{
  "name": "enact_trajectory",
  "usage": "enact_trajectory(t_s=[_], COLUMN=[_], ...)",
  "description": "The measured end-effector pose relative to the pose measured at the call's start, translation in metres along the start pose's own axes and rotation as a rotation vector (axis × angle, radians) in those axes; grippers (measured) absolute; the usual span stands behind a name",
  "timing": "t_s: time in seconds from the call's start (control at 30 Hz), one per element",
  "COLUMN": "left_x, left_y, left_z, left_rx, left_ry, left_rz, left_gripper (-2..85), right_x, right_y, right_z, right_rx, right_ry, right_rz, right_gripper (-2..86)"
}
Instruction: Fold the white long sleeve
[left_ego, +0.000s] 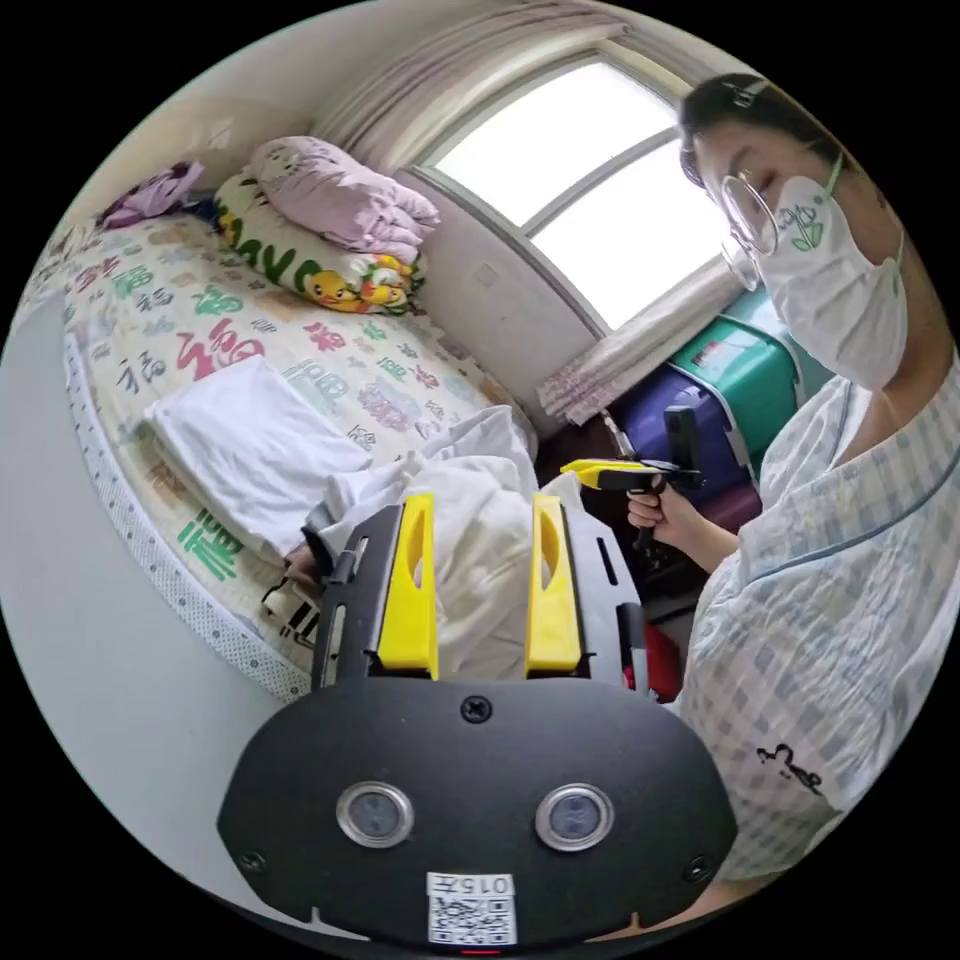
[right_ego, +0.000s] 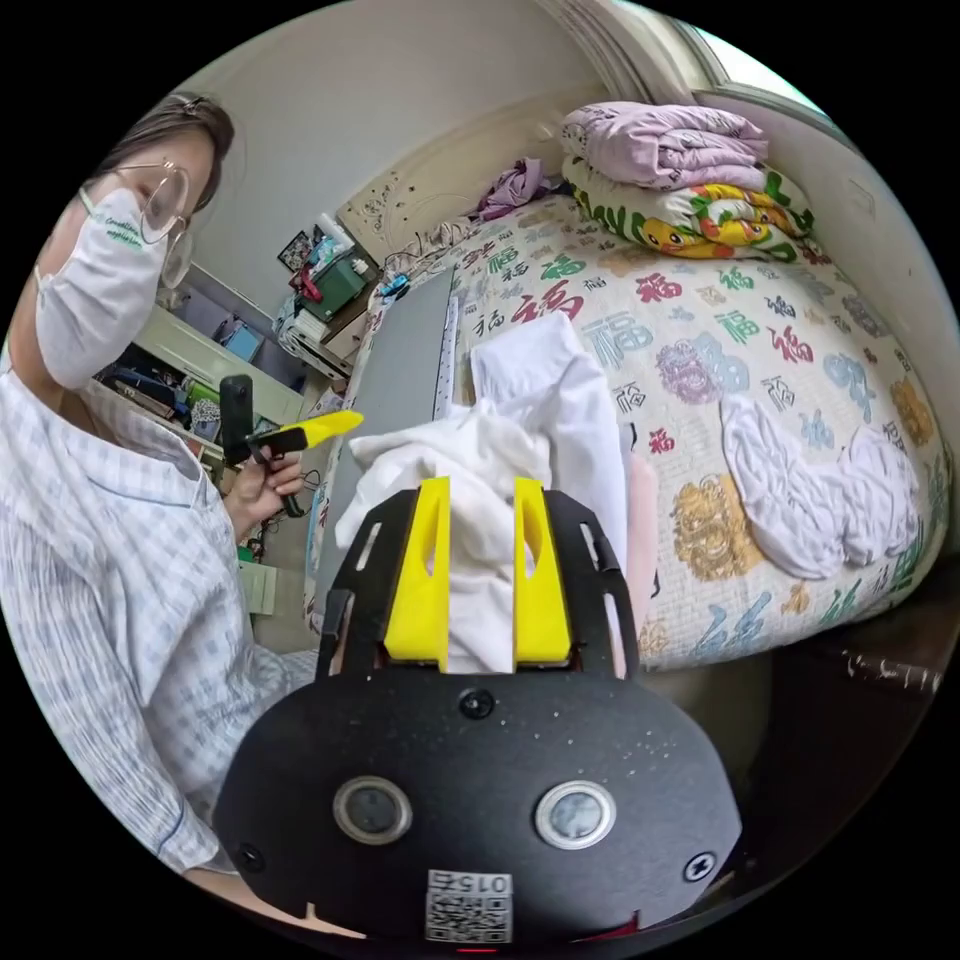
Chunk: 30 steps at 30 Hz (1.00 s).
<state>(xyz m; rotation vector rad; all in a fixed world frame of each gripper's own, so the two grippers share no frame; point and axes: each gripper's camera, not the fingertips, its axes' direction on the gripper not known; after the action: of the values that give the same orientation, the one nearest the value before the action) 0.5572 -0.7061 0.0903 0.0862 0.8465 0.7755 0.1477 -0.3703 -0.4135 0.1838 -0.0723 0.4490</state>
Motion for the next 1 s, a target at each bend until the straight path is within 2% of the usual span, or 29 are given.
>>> enact_trajectory(t_s=[0.1, 0.17, 0.23, 0.3, 0.4, 0.47, 0.53, 0.63, 0.7, 0.8, 1.0], left_x=[0.030, 0.040, 0.051, 0.062, 0.063, 0.059, 0.059, 0.060, 0.063, 0.080, 0.124], left_y=[0.001, 0.007, 0.018, 0.037, 0.058, 0.070, 0.086, 0.120, 0.159, 0.207, 0.289], left_z=[0.017, 0.028, 0.034, 0.029, 0.001, -0.023, -0.061, -0.149, -0.228, -0.315, -0.446], left_rx=[-0.064, -0.112, -0.126, -0.118, -0.062, -0.049, 0.035, 0.233, 0.426, 0.593, 0.804], left_ry=[0.076, 0.096, 0.045, -0.113, -0.121, -0.083, -0.102, -0.158, -0.172, -0.215, -0.281], left_rz=[0.106, 0.106, 0.115, 0.107, 0.057, 0.018, -0.006, -0.086, -0.139, -0.155, -0.087], left_gripper=[13.6, 13.5, 12.8, 9.2, 2.4, 1.1, 0.4, -0.2, -0.4, -0.5, -0.6], right_x=[-0.004, -0.012, -0.023, -0.035, -0.056, -0.073, -0.096, -0.160, -0.220, -0.292, -0.395], right_y=[0.015, 0.019, 0.023, 0.030, 0.044, 0.050, 0.053, 0.049, 0.049, 0.055, 0.070], right_z=[0.016, 0.027, 0.038, 0.052, 0.058, 0.058, 0.055, 0.053, 0.066, 0.093, 0.165], right_rx=[-0.010, -0.005, 0.030, 0.051, 0.095, 0.123, 0.144, 0.152, 0.120, 0.099, 0.070], right_ry=[-0.022, -0.032, 0.032, 0.125, 0.159, 0.154, 0.102, -0.042, -0.114, -0.256, -0.528], right_rz=[0.007, -0.012, -0.015, 0.047, 0.041, 0.014, -0.071, -0.326, -0.530, -0.705, -0.769], right_gripper=[11.4, 12.5, 11.4, 7.2, 3.0, 2.0, 1.4, 0.9, 0.6, 0.5, 0.4])
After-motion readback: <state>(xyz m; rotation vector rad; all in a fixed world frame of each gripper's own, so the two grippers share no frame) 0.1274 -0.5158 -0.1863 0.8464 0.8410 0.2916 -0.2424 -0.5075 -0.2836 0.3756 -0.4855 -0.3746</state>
